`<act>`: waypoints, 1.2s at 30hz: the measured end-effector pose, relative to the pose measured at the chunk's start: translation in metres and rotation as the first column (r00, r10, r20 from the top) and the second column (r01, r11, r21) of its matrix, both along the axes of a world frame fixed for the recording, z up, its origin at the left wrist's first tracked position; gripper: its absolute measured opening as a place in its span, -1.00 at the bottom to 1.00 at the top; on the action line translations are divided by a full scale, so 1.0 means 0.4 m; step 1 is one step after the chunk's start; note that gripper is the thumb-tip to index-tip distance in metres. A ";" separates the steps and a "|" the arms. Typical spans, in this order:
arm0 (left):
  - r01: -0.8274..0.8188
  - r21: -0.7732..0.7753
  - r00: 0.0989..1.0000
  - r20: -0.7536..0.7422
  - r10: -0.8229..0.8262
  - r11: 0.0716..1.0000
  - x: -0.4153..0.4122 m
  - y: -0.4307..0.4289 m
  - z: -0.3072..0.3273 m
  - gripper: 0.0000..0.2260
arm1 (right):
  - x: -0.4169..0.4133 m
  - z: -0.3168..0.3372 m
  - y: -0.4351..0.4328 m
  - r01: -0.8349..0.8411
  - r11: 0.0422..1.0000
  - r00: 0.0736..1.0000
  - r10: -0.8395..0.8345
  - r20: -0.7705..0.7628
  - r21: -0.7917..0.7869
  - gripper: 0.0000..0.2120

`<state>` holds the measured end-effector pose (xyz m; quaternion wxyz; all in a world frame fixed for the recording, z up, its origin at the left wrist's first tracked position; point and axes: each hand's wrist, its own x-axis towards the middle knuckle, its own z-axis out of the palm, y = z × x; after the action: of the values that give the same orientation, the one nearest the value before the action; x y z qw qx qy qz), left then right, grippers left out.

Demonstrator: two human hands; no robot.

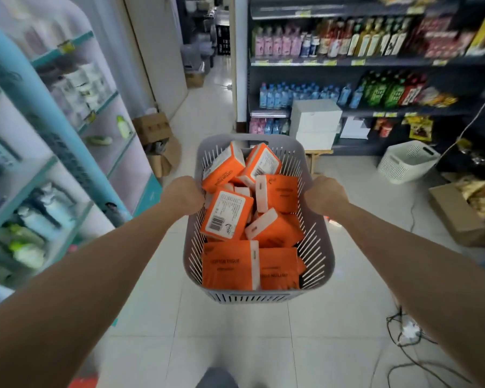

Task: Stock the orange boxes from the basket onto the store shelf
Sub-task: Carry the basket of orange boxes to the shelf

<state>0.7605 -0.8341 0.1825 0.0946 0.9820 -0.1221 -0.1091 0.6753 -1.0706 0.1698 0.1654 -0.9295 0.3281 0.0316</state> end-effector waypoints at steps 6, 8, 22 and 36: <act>0.049 -0.040 0.999 0.001 -0.049 0.998 0.210 -0.135 0.007 -0.74 | 0.168 0.012 -0.112 0.097 0.995 0.995 -0.097 0.000 -0.003 -0.69; 0.091 -0.032 0.996 0.006 -0.091 0.995 0.277 -0.178 0.020 -0.74 | 0.222 0.022 -0.144 0.128 0.992 0.992 -0.128 0.007 0.006 -0.70; 0.161 -0.050 0.987 0.024 -0.160 0.986 0.657 -0.544 0.065 -0.78 | 0.565 0.015 -0.491 0.199 0.980 0.980 -0.198 0.015 -0.010 -0.68; 0.069 -0.044 0.998 0.006 -0.069 0.997 1.009 -0.762 0.053 -0.76 | 0.960 0.040 -0.732 0.104 0.994 0.994 -0.105 0.023 0.032 -0.68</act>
<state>1.1640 -1.1389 0.2037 0.1120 0.9750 -0.1587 -0.1076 1.0595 -1.3633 0.1858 0.1851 -0.9087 0.3738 0.0164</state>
